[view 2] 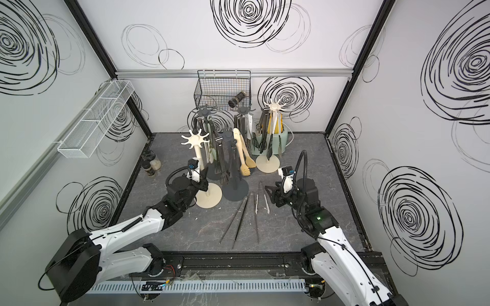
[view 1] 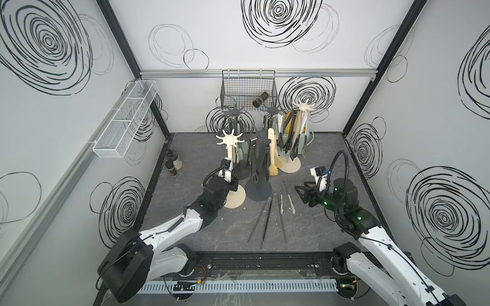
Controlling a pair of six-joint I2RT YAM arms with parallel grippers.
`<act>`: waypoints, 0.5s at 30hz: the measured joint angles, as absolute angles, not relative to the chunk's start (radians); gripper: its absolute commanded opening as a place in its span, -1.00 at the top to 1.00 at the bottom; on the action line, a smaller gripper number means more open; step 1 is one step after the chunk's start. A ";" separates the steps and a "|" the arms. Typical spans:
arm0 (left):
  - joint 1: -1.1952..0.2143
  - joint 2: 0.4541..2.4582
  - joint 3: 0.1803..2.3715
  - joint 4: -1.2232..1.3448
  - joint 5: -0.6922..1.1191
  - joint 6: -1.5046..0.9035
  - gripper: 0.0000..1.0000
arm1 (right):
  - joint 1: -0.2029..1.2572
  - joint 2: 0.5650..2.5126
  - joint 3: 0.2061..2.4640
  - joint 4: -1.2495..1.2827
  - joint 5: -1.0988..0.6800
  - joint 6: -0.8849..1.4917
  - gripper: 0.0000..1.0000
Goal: Hang food tongs on kitchen utensil racks
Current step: Move the rack to the center of the board.
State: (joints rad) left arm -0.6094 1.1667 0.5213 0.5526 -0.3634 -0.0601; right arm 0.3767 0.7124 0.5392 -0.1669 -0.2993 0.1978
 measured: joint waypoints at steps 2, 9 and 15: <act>-0.625 1.167 0.521 0.552 -0.379 -0.061 1.00 | 0.377 0.712 0.539 -0.171 -0.297 0.198 -0.21; -0.647 1.167 0.519 0.551 -0.409 -0.071 1.00 | 0.377 0.712 0.539 -0.171 -0.284 0.198 -0.21; -0.647 1.166 0.519 0.548 -0.413 -0.080 0.36 | 0.377 0.713 0.539 -0.171 -0.279 0.198 -0.22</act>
